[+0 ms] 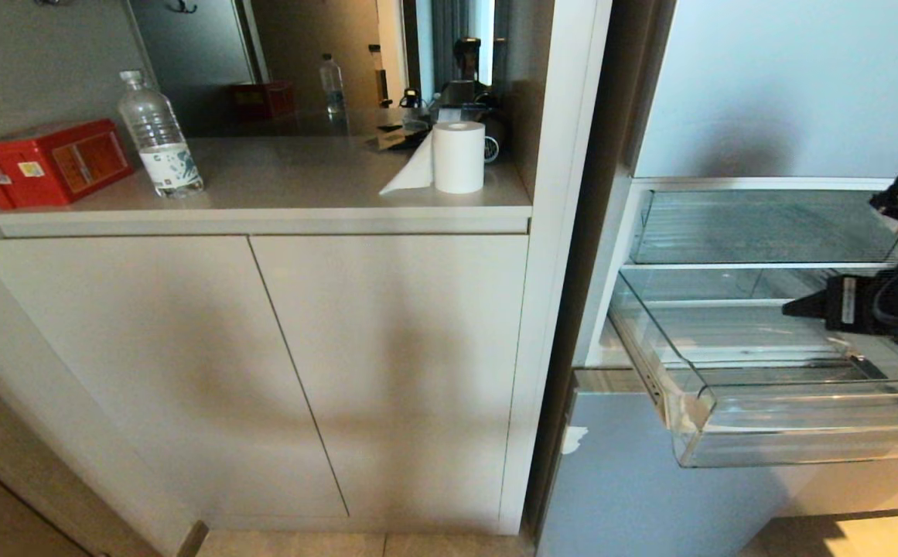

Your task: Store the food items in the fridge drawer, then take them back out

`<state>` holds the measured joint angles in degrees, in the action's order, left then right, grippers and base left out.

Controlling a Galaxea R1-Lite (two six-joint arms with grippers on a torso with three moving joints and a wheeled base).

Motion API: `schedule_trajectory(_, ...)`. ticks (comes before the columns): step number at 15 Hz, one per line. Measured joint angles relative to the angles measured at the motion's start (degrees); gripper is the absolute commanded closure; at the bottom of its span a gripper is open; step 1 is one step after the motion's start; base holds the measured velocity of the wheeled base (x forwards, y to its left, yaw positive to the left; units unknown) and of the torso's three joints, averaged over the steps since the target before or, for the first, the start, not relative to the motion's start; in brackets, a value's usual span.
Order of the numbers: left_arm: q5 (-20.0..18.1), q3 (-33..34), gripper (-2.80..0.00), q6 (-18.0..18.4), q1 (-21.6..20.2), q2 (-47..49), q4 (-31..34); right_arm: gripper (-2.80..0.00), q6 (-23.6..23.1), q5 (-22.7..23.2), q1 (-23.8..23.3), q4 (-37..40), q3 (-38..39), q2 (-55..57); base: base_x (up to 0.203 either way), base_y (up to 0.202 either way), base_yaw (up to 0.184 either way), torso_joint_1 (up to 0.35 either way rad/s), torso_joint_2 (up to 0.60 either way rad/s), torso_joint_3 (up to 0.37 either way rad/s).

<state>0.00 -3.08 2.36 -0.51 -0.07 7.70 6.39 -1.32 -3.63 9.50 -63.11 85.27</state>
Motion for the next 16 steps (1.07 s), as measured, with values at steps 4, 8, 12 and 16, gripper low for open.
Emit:
schedule_trajectory(4,0.00,0.00,0.00,0.00,0.00,0.00,0.01,0.00,-0.41,1.61,2.40,-0.27,14.53,-21.37,0.000,0.000,0.000,0.000,0.00,0.000)
schedule_trajectory(8,0.00,0.00,0.00,-0.02,0.00,0.00,0.00,0.00,-0.41,1.67,7.54,-0.83,36.85,-45.14,0.000,0.000,0.000,0.000,0.00,0.000)
schedule_trajectory(12,0.00,0.00,0.00,-0.05,0.00,0.00,0.00,0.00,-0.52,0.49,9.83,-3.83,52.98,-63.23,0.000,0.000,0.000,0.000,0.00,0.000)
schedule_trajectory(16,0.00,0.00,0.00,-0.06,0.00,0.00,0.00,0.00,-1.26,-0.20,9.47,-14.51,62.32,-68.61,0.000,0.000,0.000,0.000,0.00,0.000)
